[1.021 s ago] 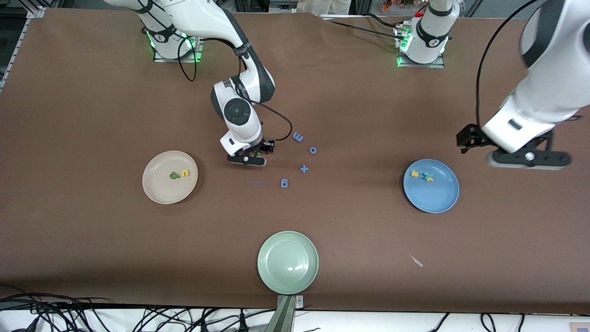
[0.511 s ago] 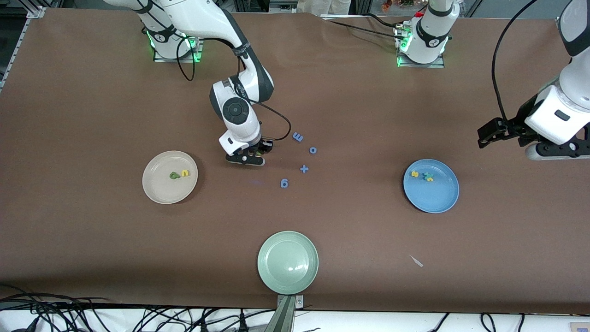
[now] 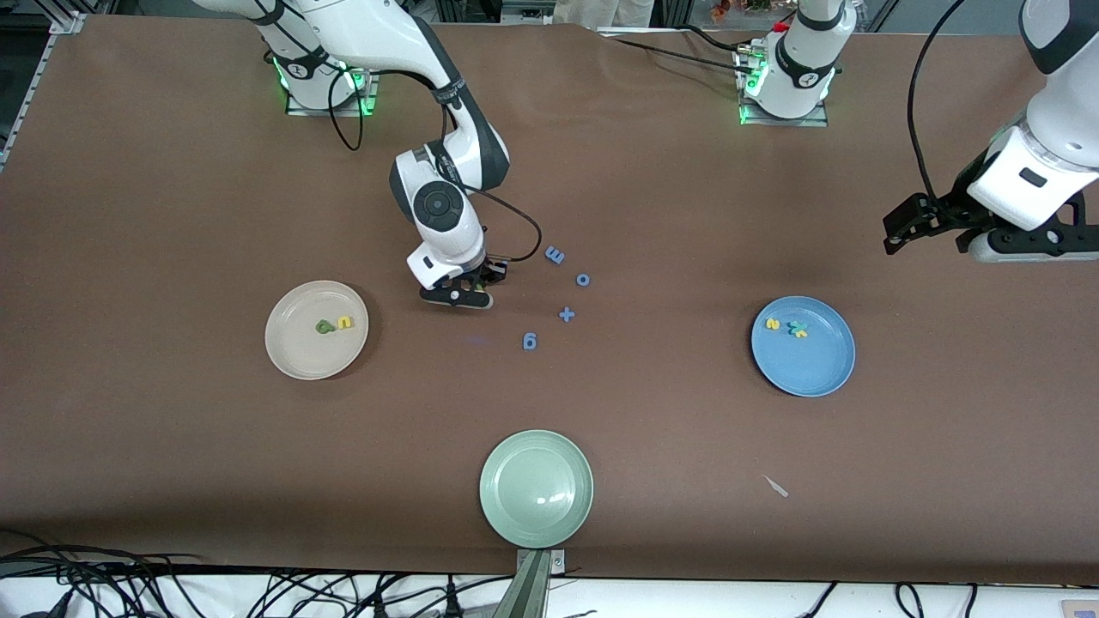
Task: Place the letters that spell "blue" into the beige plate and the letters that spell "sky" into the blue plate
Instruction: 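Grasp the green l with the right gripper while the left gripper returns to rest, then carry the green l to the beige plate and open the right gripper, then reach and grasp the orange e with the right gripper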
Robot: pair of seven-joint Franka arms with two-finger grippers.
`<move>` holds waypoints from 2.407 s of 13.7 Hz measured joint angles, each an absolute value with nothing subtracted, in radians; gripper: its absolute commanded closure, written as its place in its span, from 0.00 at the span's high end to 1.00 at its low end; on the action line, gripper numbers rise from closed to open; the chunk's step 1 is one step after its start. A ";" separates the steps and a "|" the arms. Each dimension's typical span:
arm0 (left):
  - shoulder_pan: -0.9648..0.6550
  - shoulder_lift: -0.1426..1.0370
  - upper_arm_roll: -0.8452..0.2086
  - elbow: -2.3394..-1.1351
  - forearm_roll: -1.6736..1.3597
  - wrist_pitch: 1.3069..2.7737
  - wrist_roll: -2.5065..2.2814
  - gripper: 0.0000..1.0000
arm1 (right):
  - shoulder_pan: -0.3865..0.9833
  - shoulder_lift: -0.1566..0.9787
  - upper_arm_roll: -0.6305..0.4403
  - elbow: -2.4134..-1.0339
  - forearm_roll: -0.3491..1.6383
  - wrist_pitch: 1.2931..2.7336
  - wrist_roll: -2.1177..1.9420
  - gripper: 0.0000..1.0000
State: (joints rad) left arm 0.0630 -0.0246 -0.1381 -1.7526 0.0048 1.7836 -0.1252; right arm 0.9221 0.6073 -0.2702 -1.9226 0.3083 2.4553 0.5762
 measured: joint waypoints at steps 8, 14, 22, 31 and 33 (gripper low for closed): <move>0.036 -0.036 -0.134 -1.759 0.005 1.787 -0.115 1.00 | 0.924 0.606 -0.312 -1.921 0.307 2.430 0.484 0.00; 0.017 -0.036 -0.108 -1.761 0.005 1.786 -0.113 1.00 | 0.922 0.543 -0.515 -1.903 0.280 2.243 0.122 0.00; 0.015 -0.034 -0.108 -1.761 0.005 1.785 -0.114 1.00 | 0.901 0.527 -0.712 -2.044 0.233 2.300 -0.276 0.43; 0.015 -0.034 -0.108 -1.761 0.005 1.783 -0.113 1.00 | 0.930 0.434 -0.644 -2.084 0.268 2.244 -0.053 0.47; 0.015 -0.034 -0.109 -1.761 0.005 1.782 -0.113 1.00 | 0.938 0.419 -0.573 -2.071 0.268 2.230 0.098 0.48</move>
